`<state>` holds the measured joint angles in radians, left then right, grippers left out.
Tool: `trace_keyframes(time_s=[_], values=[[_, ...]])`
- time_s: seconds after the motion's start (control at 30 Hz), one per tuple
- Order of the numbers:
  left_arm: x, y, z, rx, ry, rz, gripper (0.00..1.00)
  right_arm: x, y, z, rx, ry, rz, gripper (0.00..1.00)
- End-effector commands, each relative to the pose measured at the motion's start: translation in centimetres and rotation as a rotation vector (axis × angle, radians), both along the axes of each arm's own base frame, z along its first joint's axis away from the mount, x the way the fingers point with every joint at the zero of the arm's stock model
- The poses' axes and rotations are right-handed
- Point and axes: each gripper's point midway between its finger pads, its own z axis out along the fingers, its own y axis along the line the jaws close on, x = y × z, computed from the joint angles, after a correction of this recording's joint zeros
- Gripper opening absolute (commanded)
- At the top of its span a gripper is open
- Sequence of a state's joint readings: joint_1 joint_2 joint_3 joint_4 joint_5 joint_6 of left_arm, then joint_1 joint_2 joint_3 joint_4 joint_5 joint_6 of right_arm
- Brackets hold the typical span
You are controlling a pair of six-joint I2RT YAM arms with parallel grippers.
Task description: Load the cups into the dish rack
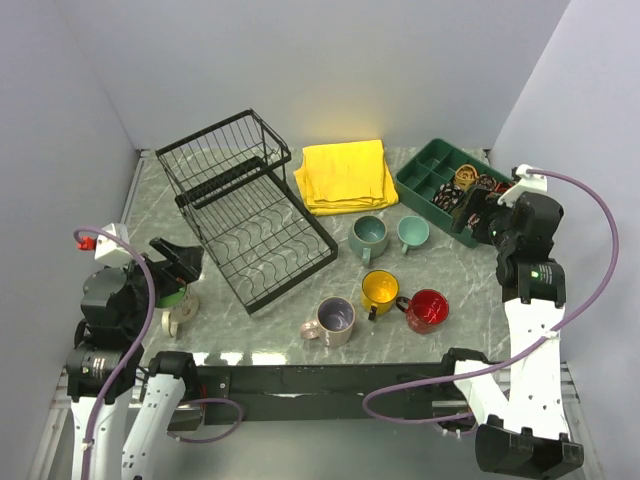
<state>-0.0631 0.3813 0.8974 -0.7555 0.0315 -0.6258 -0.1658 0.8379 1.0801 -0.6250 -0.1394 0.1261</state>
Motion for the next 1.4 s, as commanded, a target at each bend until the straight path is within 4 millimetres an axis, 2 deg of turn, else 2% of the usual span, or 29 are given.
trace_keyframes(time_s=[0.0,0.1,0.2,0.23,0.3,0.37,0.43,0.53,0.57,0.67,0.8,0.93,1.03,1.07,1.13,1.17,1.23,1.27,1.33,1.37], values=[[0.0,-1.5,1.2,-0.047,-0.047,-0.073,0.96,-0.6,0.5,2.5,-0.036,-0.045,0.039,1.00],[-0.4,-2.0,1.3,-0.076,-0.046,-0.091,0.96,-0.7,1.3,2.6,-0.081,-0.030,0.118,1.00],[-0.8,-2.8,1.7,-0.105,-0.059,-0.136,0.96,-1.4,3.4,1.9,-0.139,-0.019,0.295,1.00],[-0.9,-2.9,1.6,-0.107,-0.054,-0.140,0.96,-2.0,5.5,1.4,-0.127,-0.025,0.426,1.00],[-1.2,-3.1,1.8,-0.111,-0.049,-0.152,0.96,-3.3,7.3,0.6,-0.197,-0.033,0.595,1.00],[-1.4,-3.6,2.1,-0.123,-0.058,-0.181,0.96,-5.2,10.0,-0.1,-0.200,-0.060,0.778,1.00],[-1.8,-5.0,2.2,-0.156,-0.058,-0.260,0.96,-6.5,11.1,-1.1,-0.247,-0.063,0.898,1.00],[-2.4,-7.2,1.7,-0.201,-0.044,-0.396,0.96,-7.5,12.8,-1.8,-0.224,-0.054,1.007,1.00],[-2.4,-7.6,0.9,-0.215,-0.024,-0.421,0.96,-7.9,13.9,-2.3,-0.206,-0.050,1.083,1.00],[-2.9,-8.6,0.1,-0.250,0.002,-0.482,0.96,-8.2,15.3,-3.6,-0.178,0.017,1.169,1.00],[-3.7,-9.1,-0.5,-0.258,0.017,-0.524,0.96,-10.2,19.1,-4.7,-0.197,0.050,1.388,1.00],[-4.2,-9.3,-1.4,-0.281,0.048,-0.530,0.96,-11.5,22.0,-5.8,-0.231,0.057,1.572,1.00],[-4.5,-9.8,-2.4,-0.336,0.079,-0.547,0.96,-11.2,23.8,-7.3,-0.286,0.124,1.650,1.00],[-4.5,-10.0,-3.0,-0.354,0.083,-0.551,0.96,-11.0,24.4,-8.3,-0.307,0.164,1.674,1.00],[-4.6,-10.2,-3.5,-0.409,0.106,-0.551,0.96,-10.5,25.4,-8.8,-0.377,0.171,1.695,1.00],[-4.6,-10.2,-4.0,-0.419,0.110,-0.545,0.96,-10.5,26.1,-9.8,-0.435,0.204,1.717,1.00],[-4.5,-9.9,-4.3,-0.428,0.113,-0.512,0.96,-10.1,27.1,-10.1,-0.487,0.215,1.734,1.00],[-4.5,-9.7,-4.3,-0.425,0.105,-0.496,0.96,-10.1,27.7,-11.2,-0.506,0.260,1.757,1.00],[-4.6,-9.4,-4.6,-0.420,0.115,-0.474,0.96,-9.6,28.0,-11.8,-0.555,0.287,1.777,1.00],[-4.6,-9.3,-4.6,-0.415,0.113,-0.466,0.96,-9.3,28.2,-12.9,-0.573,0.317,1.794,0.99]])
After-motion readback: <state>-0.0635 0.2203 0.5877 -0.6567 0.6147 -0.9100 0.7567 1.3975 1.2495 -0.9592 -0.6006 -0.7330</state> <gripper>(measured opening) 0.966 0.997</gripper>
